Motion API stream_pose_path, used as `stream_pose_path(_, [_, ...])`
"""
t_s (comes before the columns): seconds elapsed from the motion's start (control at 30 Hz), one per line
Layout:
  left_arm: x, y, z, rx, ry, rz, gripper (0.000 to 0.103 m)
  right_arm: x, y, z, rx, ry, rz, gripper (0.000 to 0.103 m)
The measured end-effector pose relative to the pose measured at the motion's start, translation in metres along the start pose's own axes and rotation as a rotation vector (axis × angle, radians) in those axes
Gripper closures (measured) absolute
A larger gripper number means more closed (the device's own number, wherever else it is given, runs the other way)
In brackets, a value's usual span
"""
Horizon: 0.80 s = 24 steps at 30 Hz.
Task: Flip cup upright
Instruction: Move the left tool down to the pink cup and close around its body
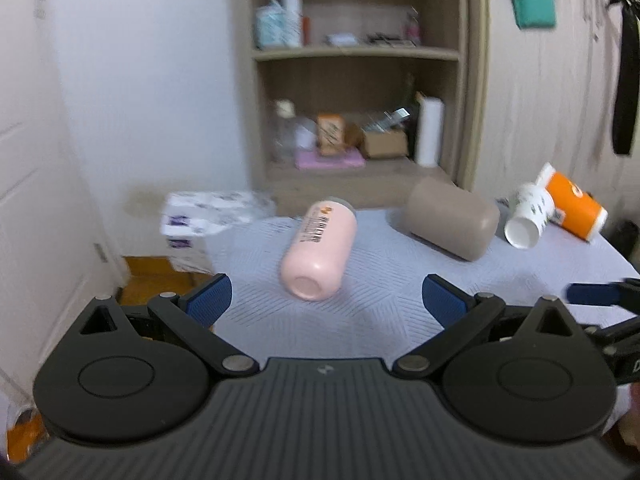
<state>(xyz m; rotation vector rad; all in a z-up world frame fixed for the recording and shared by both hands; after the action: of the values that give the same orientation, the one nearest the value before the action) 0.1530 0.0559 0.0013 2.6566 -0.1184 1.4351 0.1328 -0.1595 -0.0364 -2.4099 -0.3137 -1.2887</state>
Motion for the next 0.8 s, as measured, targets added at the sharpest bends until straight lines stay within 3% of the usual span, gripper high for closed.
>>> stream_pose_path(0.27, [0.035,-0.011,0.062,-0.110,-0.165,0.071,0.000,0.015,-0.018,0.050,0.068,-0.081,0.029,0.000])
stream_pose_path(0.43, [0.051,-0.030,0.097,-0.251,-0.365,-0.009,0.000,0.017,-0.028,0.063,0.108,-0.126,0.058,0.000])
stream_pose_path(0.8, [0.070,-0.036,0.147,-0.265,-0.476,0.101,0.004,0.021,-0.033,0.076,0.089,-0.131,0.046,0.000])
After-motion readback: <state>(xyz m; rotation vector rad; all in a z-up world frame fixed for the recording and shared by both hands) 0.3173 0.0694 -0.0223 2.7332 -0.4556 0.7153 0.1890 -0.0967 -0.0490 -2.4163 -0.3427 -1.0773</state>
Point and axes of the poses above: each gripper's, at about its wrist camera, not at the fingertips, and z roughly the way its jaws point, y to its right, x to its top, the point moved 3 cm from there along z, roughly the way its jaws point, and after that the axes turned 7 degrees about -z, right-handed, at the moved point
